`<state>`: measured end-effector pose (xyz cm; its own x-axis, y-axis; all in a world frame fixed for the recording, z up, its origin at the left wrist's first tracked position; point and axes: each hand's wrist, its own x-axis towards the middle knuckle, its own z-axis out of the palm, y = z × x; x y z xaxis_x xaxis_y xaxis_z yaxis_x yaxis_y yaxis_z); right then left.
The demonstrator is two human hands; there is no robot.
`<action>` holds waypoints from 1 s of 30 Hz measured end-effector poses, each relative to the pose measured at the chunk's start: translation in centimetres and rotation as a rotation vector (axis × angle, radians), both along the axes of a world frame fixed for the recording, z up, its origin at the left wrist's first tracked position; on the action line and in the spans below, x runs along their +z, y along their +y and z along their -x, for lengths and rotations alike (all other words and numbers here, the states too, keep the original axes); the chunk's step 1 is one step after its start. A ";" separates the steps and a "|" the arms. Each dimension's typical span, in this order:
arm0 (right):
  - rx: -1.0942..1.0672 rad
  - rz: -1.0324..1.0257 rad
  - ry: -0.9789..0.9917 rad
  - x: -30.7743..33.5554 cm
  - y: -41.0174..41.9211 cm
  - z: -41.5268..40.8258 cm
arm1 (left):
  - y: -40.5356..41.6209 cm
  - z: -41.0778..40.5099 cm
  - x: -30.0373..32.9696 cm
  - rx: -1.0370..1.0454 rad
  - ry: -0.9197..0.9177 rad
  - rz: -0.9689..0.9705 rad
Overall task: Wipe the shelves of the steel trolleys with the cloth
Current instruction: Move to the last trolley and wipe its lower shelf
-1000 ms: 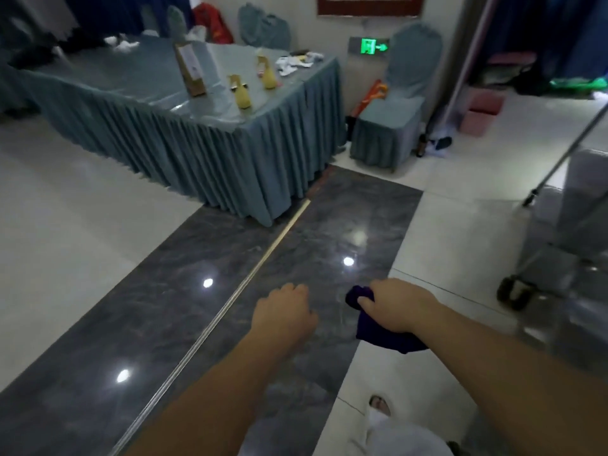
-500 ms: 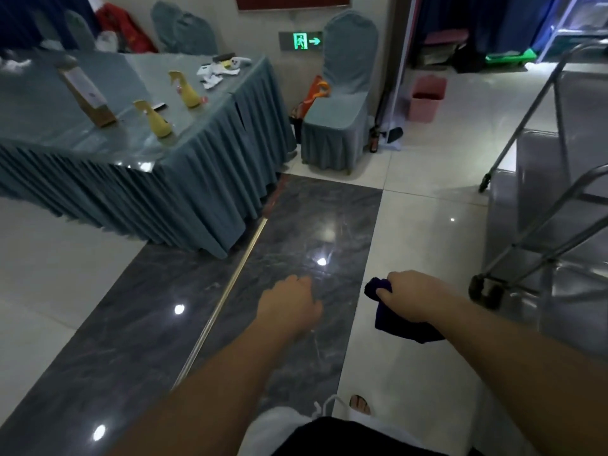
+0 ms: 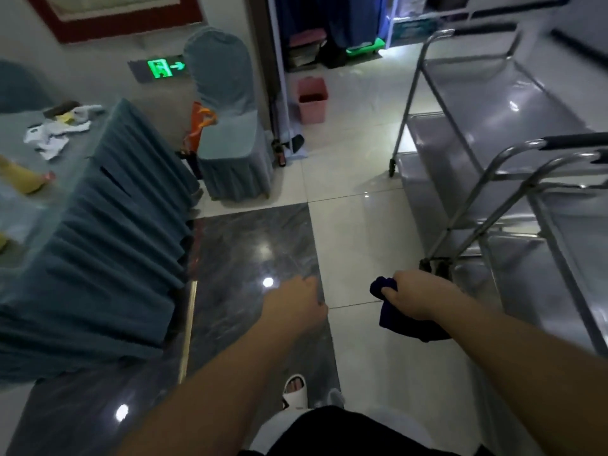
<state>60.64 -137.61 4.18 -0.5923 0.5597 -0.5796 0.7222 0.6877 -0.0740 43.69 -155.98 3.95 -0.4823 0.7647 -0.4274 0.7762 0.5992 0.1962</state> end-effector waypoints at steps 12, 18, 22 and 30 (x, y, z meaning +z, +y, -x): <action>-0.546 0.117 0.021 -2.2 6.5 -3.5 | 17.2 3.9 -1.5 -0.502 0.003 0.061; -0.724 0.135 0.054 -3.6 15.2 -7.2 | 28.1 0.7 -0.8 -0.642 0.075 0.073; -0.763 0.143 0.082 -3.1 20.4 -8.6 | 34.2 -0.4 0.3 -0.661 0.100 0.066; -0.901 0.144 0.123 -3.2 26.3 -12.2 | 44.5 -3.8 0.2 -0.680 -0.024 0.135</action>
